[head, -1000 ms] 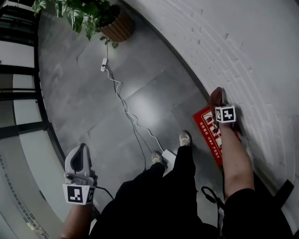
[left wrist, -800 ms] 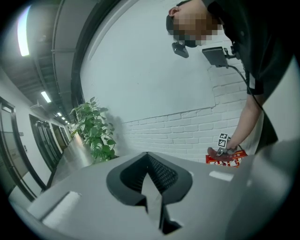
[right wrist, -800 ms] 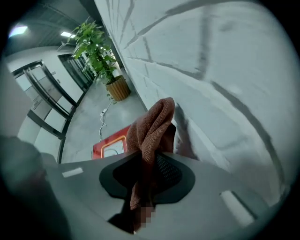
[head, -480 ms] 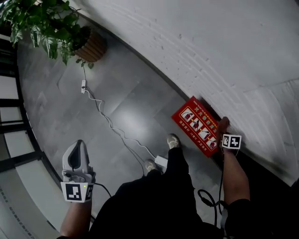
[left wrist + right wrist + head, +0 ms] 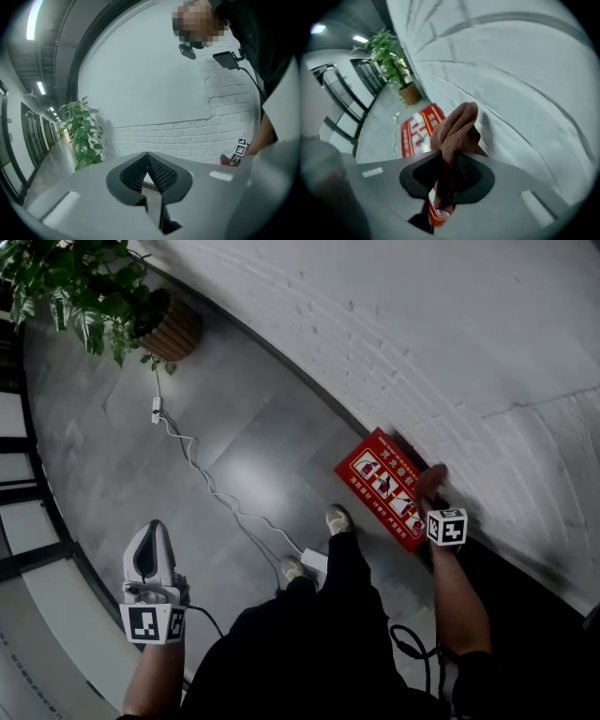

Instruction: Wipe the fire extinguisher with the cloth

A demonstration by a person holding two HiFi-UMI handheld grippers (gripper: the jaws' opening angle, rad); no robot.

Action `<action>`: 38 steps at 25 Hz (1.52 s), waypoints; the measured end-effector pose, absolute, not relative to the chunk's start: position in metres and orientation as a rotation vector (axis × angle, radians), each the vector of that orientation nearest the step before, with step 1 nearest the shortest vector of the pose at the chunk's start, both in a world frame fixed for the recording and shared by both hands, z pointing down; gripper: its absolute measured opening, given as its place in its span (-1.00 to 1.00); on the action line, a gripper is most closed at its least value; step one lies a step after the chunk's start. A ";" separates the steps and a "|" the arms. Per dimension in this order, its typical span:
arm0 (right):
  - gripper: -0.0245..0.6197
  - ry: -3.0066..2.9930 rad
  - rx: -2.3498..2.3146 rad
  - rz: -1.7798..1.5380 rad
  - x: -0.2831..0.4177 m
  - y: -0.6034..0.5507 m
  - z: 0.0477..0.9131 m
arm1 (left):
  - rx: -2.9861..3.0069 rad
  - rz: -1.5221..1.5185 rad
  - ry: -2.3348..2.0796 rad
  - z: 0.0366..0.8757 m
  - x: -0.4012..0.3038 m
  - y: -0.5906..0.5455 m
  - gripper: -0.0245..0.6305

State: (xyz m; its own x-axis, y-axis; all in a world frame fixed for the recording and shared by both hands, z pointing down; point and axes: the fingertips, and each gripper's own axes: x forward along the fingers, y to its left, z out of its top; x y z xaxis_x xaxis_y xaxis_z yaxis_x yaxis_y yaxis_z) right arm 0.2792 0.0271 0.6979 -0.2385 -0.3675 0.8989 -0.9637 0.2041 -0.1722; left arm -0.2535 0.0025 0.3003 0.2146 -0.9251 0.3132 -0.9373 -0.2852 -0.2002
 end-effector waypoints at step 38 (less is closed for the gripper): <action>-0.70 -1.900 1.056 0.859 0.210 0.011 0.708 | 2.429 0.590 -1.927 0.278 -0.252 0.022 -0.93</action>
